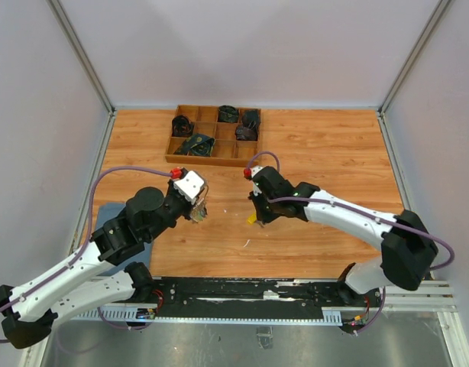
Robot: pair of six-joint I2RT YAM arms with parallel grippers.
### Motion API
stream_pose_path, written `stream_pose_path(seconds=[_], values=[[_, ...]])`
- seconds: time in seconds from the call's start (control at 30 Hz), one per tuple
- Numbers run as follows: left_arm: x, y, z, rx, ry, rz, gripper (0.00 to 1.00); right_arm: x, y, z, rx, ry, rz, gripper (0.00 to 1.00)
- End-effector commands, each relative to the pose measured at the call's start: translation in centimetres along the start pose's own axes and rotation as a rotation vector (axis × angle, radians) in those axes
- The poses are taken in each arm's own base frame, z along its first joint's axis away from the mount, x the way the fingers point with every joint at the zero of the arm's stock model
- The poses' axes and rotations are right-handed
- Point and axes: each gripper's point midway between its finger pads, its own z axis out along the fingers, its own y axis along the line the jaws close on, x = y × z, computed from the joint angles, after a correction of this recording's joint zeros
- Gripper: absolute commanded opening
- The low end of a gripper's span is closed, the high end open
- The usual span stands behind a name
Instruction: Put the keys on the keyring
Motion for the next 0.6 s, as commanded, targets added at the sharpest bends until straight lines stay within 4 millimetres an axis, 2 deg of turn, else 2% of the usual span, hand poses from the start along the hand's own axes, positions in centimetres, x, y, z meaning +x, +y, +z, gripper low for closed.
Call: stream_pose_path(seconds=[0.0, 0.2, 0.33, 0.4, 0.47, 0.53, 0.57], values=[[-2.9, -0.6, 0.2, 0.055, -0.089, 0.0, 0.01, -0.8, 1.1, -2.9, -0.222, -0.067, -0.263, 0.01], [-3.9, -2.9, 0.7, 0.191, -0.106, 0.045, 0.01, -2.8, -0.2, -6.6, -0.188, -0.234, -0.468, 0.01], [-4.8, -4.5, 0.9, 0.283, -0.131, 0.065, 0.01, -4.2, -0.3, -9.0, -0.176, -0.317, -0.589, 0.01], [-5.4, -4.7, 1.1, 0.296, -0.141, 0.066, 0.0, -4.8, -1.0, -9.7, -0.128, -0.324, -0.583, 0.01], [-5.6, -4.7, 1.2, 0.296, -0.14, 0.066, 0.0, -4.6, -2.8, -10.2, -0.054, -0.211, -0.509, 0.0], [-5.6, -4.7, 1.3, 0.293, -0.137, 0.064, 0.01, -3.4, -5.4, -10.5, -0.005, -0.012, -0.401, 0.01], [-5.7, -4.6, 1.3, 0.288, -0.139, 0.061, 0.0, -1.5, -7.0, -10.4, 0.016, 0.124, -0.33, 0.01]])
